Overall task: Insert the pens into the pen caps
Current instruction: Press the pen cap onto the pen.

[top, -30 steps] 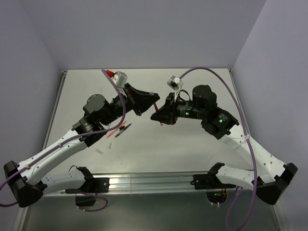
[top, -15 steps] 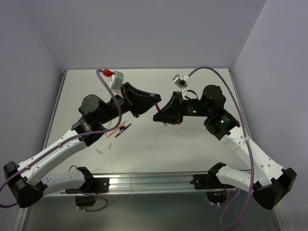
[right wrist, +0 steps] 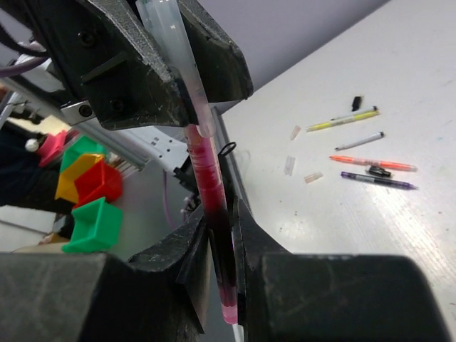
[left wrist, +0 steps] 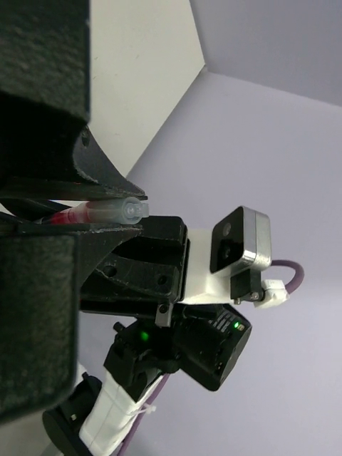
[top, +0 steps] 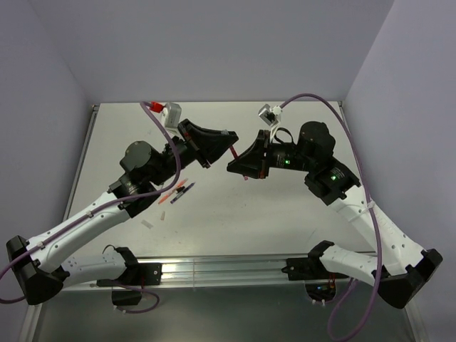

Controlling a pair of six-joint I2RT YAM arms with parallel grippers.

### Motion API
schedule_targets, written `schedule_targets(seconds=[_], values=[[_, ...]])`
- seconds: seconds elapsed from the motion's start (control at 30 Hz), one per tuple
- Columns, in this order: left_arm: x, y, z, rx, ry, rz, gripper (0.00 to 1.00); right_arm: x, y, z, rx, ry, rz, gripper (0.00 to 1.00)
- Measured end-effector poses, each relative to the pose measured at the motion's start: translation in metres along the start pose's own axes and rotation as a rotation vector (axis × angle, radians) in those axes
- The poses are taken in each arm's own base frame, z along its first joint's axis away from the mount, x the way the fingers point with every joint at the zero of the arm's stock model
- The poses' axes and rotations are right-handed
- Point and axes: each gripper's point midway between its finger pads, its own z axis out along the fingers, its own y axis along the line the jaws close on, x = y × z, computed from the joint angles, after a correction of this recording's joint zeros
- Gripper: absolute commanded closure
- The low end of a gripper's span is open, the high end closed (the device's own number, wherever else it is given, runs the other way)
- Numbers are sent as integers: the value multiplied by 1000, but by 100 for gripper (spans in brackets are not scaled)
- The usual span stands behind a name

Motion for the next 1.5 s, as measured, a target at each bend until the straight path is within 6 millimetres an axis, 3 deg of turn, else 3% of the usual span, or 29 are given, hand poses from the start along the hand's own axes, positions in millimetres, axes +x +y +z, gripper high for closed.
schedule_targets(seconds=[0.37,0.77,1.5], values=[[-8,18,6,-148,-61,-45,100,-10,-14,10,209,5,-50,100],[20,47,16,-298,20,-50,100,15,-51,14,433,97,-40,100],[23,7,-8,-14,121,44,100,28,-16,13,268,137,-74,100]])
